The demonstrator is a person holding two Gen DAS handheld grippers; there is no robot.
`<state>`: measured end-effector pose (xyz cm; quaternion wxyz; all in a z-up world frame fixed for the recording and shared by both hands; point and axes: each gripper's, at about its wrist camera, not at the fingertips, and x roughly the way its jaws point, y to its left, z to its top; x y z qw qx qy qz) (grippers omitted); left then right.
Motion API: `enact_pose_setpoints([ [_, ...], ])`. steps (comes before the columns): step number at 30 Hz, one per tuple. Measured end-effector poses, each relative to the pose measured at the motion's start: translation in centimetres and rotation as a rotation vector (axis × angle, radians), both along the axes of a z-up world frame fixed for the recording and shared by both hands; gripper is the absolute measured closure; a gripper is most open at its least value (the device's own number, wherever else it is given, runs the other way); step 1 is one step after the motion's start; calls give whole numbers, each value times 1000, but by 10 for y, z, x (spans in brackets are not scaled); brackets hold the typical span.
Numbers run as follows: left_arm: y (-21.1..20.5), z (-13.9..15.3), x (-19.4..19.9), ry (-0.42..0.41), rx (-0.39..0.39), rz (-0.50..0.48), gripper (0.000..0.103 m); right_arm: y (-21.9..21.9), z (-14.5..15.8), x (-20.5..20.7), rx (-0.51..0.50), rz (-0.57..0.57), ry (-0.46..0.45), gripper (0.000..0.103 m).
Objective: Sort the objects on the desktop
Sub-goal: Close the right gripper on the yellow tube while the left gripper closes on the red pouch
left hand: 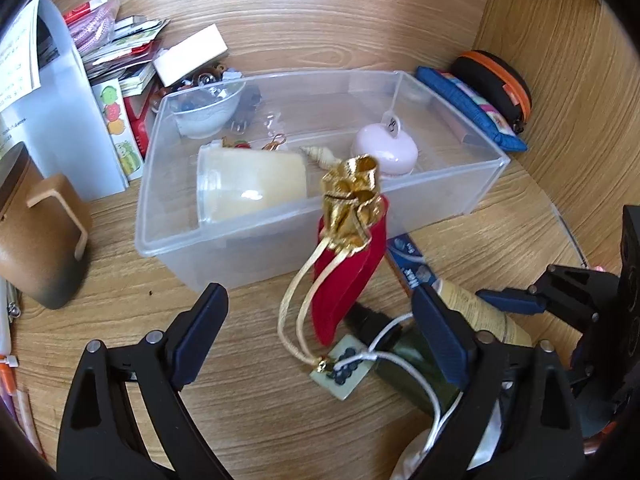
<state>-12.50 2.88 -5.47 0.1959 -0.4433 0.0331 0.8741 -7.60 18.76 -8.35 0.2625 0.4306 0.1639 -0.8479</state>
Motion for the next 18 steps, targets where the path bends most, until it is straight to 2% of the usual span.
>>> enact_pose_setpoints([
  [1,2,0,-1,1,2,-10,27,0,0,0,1,2,1,58],
  [2,4,-1,-3,-5,3,-18,32,0,0,0,1,4,2,58],
  [5,8,-4,-7,-15,1,-24,40,0,0,-1,0,3,-4,58],
  [10,12,-6,-13,-25,17,-30,45,2,0,-4,3,-5,-8,58],
  [14,16,-5,-15,-23,19,-37,57,9,0,-5,-2,-30,-7,58],
  [18,18,-4,-17,-22,28,-36,62,18,1,-7,-10,-56,-8,58],
])
